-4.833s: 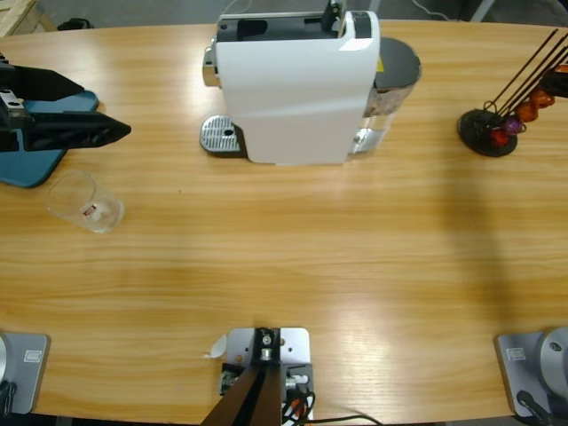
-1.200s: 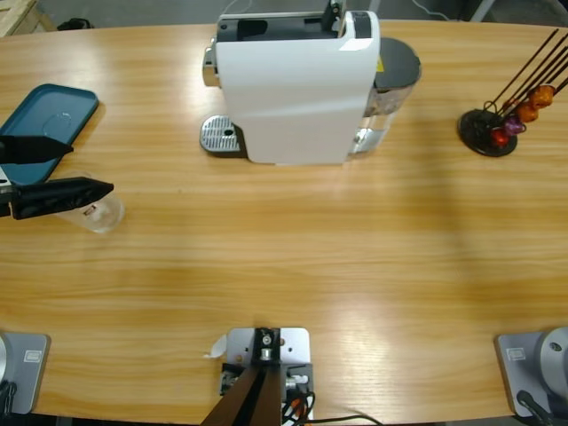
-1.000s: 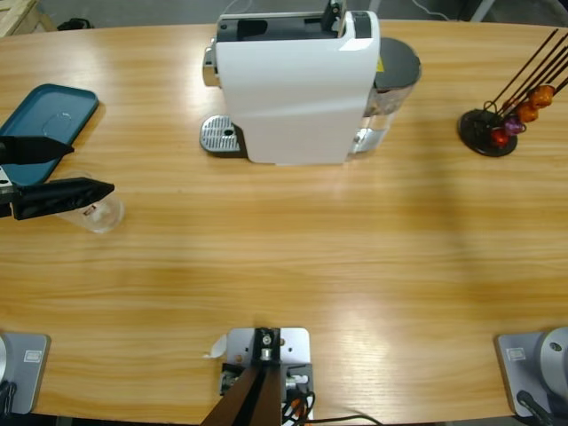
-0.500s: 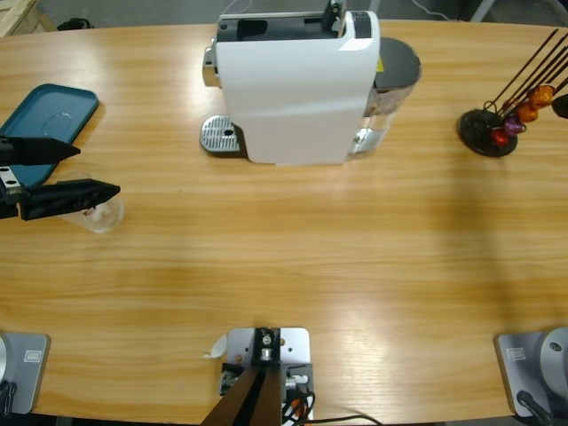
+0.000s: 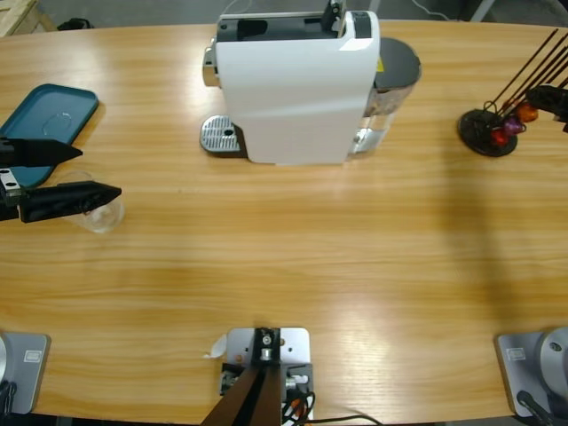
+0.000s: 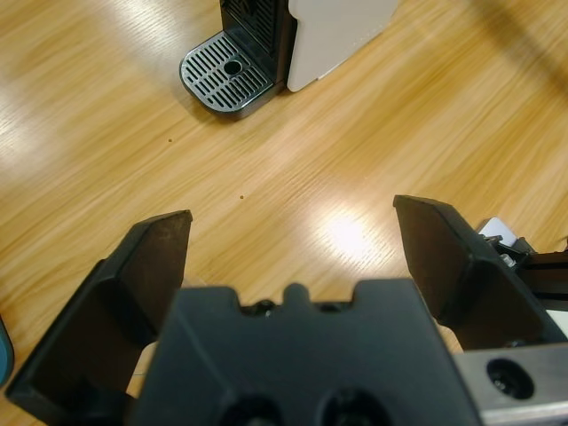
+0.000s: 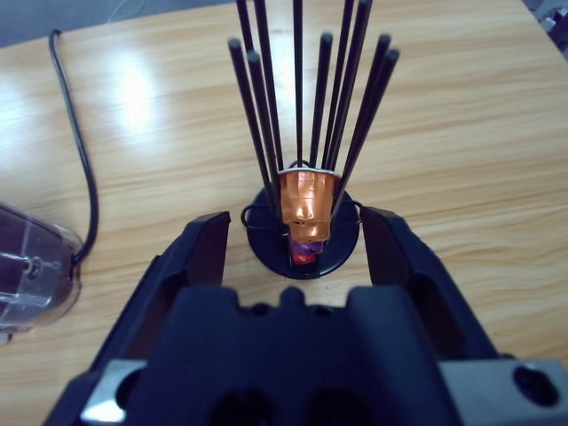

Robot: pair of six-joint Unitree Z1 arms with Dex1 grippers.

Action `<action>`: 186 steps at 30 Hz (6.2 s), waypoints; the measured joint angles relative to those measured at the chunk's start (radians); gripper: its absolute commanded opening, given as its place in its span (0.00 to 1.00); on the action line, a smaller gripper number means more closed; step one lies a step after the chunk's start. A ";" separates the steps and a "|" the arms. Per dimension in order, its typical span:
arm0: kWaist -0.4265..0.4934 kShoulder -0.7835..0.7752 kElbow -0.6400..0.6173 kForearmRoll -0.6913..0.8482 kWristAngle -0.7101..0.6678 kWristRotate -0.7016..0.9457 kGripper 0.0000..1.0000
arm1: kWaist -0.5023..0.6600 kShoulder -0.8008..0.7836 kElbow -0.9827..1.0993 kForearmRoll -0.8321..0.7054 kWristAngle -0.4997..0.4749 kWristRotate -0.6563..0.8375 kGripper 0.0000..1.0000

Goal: Pour coffee

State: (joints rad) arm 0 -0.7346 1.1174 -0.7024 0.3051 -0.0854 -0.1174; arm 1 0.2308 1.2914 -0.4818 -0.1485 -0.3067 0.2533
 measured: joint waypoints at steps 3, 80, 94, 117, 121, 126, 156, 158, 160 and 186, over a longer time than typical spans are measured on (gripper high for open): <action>0.000 0.004 0.000 0.000 0.000 0.000 0.99 | -0.009 0.018 0.000 -0.007 0.012 -0.005 0.64; 0.000 0.015 0.019 -0.003 0.000 0.000 0.99 | -0.075 -0.074 -0.218 0.225 0.012 -0.123 0.00; 0.000 0.015 0.031 -0.004 -0.002 -0.002 0.99 | 0.011 -0.175 -0.361 0.329 0.201 -0.276 0.00; 0.000 -0.050 0.007 -0.034 -0.003 -0.002 0.99 | 0.549 0.232 -0.858 0.477 0.675 -0.612 0.00; 0.004 -0.080 0.006 -0.034 -0.003 -0.003 0.99 | 0.553 0.365 -0.973 0.514 0.681 -0.662 0.00; 0.014 -0.089 0.006 -0.034 -0.003 -0.003 0.98 | 0.553 0.476 -1.068 0.568 0.681 -0.717 0.00; 0.030 -0.090 0.016 -0.034 -0.003 -0.014 0.98 | 0.457 0.557 -1.086 0.593 0.631 -0.874 0.97; 0.032 -0.090 0.024 -0.034 -0.003 -0.016 0.98 | 0.457 0.558 -1.088 0.595 0.631 -0.874 0.99; 0.033 -0.090 0.030 -0.034 -0.003 -0.019 0.98 | 0.457 0.559 -1.088 0.597 0.631 -0.874 1.00; 0.033 -0.093 0.008 0.000 -0.030 0.021 1.00 | 0.629 0.335 -1.064 0.896 0.403 -0.143 0.00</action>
State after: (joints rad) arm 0 -0.7013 1.0241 -0.6941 0.3054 -0.1153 -0.0962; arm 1 0.8596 1.6260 -1.5460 0.7478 0.0964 0.1108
